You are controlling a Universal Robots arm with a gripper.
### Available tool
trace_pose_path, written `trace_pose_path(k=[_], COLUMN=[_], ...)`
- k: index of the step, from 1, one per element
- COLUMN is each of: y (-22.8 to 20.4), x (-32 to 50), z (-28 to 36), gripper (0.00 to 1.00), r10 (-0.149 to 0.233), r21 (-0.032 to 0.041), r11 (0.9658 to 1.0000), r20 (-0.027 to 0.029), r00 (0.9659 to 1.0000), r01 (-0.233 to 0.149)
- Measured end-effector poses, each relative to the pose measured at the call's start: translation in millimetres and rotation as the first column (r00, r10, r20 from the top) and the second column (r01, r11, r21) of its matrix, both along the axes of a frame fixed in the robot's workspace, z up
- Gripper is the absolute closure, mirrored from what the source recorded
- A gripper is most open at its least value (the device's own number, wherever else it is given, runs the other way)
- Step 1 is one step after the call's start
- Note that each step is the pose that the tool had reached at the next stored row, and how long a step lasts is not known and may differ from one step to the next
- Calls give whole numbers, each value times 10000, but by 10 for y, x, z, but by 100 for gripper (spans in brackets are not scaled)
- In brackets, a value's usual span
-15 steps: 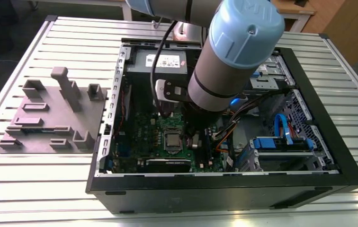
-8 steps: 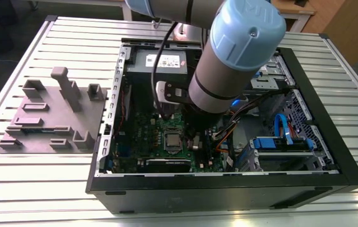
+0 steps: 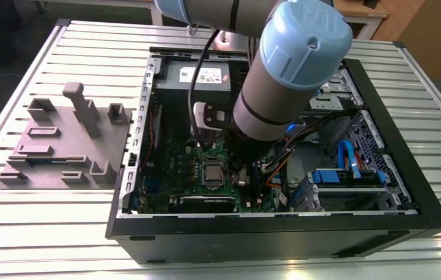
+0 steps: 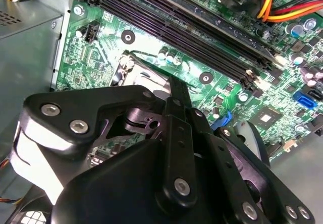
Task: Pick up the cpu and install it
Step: 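Install the first cpu locking lever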
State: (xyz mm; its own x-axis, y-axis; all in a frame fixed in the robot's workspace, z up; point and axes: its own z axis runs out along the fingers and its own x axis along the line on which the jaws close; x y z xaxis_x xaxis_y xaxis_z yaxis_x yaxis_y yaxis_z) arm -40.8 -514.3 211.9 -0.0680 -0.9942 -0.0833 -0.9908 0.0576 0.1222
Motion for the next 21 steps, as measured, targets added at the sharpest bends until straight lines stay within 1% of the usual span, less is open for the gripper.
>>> trace_pose_path(k=[3, 5, 8, 11, 16, 21], y=[-3, -3, -4, -4, -4, -4], x=[2, 3, 3, 3, 3, 2], z=[-11, -17, -27, -38, -58, -77], gripper=[90, 90, 90, 90, 90, 90], r10=[52, 157, 333, 432, 504, 532], r21=[1, 1, 0, -2, -3, -26], r11=[10000, 9999, 9994, 9991, 9987, 9986], r20=[1, 3, 52, 78, 88, 88], r00=[10000, 9999, 9994, 9990, 9987, 9985], r01=[-52, -157, -333, -432, -504, -531])
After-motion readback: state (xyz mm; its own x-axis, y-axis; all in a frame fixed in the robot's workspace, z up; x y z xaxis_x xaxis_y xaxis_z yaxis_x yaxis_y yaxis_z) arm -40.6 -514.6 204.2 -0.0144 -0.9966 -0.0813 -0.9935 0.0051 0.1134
